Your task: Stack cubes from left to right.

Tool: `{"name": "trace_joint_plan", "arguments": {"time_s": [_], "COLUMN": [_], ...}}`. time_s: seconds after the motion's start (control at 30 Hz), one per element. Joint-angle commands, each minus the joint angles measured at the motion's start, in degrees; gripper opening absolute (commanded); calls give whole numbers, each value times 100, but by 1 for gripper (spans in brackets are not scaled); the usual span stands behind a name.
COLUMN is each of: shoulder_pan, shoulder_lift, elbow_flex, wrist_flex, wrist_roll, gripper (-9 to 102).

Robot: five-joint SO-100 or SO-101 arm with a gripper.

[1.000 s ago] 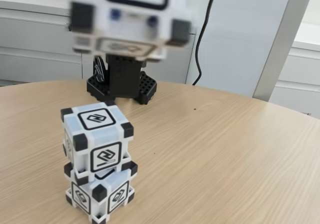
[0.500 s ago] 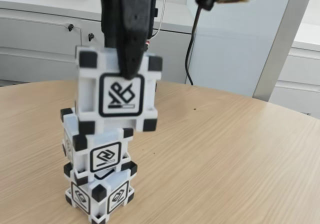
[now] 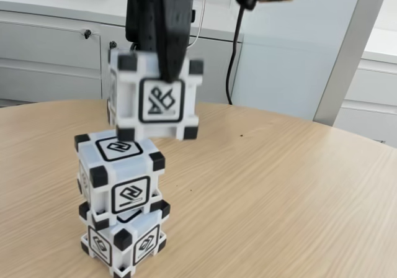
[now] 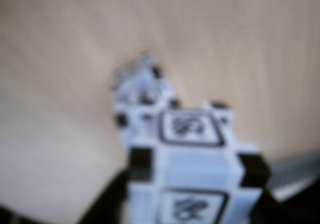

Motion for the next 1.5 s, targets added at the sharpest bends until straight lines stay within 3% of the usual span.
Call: {"name": "trace_joint_plan", "arguments": {"time_s": [0.0, 0.83, 1.07, 1.47], "shoulder_pan": [62, 79, 721, 729], "shoulder_lift": [202, 211, 202, 193], "elbow_flex": [53, 167, 255, 255], "wrist_flex": [53, 44, 44, 44], "wrist_roll": [-44, 167, -9, -26], "gripper": [19, 18, 18, 22]}}
